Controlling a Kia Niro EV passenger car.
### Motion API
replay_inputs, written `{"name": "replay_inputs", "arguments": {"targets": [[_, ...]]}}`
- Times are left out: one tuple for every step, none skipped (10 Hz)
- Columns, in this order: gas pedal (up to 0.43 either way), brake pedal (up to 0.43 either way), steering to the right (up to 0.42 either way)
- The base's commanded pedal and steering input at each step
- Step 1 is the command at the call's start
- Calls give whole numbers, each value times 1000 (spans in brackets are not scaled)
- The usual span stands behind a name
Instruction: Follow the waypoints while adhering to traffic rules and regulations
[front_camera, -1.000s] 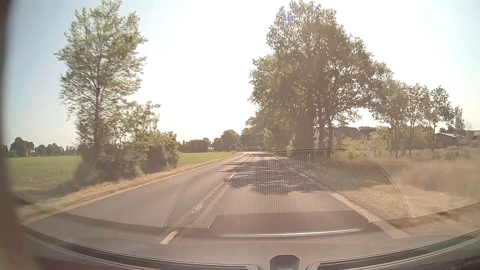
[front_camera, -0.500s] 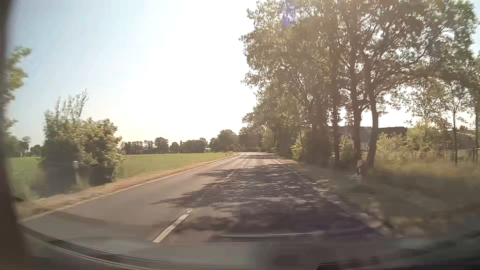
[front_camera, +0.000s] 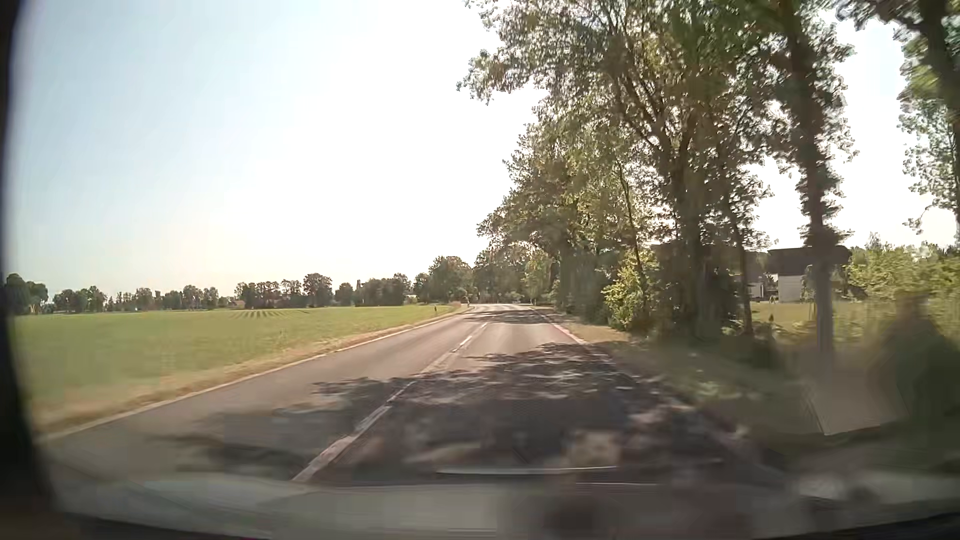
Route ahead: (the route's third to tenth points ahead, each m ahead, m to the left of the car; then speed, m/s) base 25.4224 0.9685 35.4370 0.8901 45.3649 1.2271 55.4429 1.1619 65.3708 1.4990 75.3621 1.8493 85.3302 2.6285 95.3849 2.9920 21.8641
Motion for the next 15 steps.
{"name": "replay_inputs", "arguments": {"targets": [[280, 6, 3], [280, 12, 3], [280, 6, 2], [280, 6, 2], [280, 6, 0], [280, 6, -2], [280, 6, -2], [280, 6, -2], [280, 6, -2], [280, 6, -1], [280, 12, -1], [280, 12, -1], [280, 12, -1], [280, 6, 0], [280, 6, 0]]}}
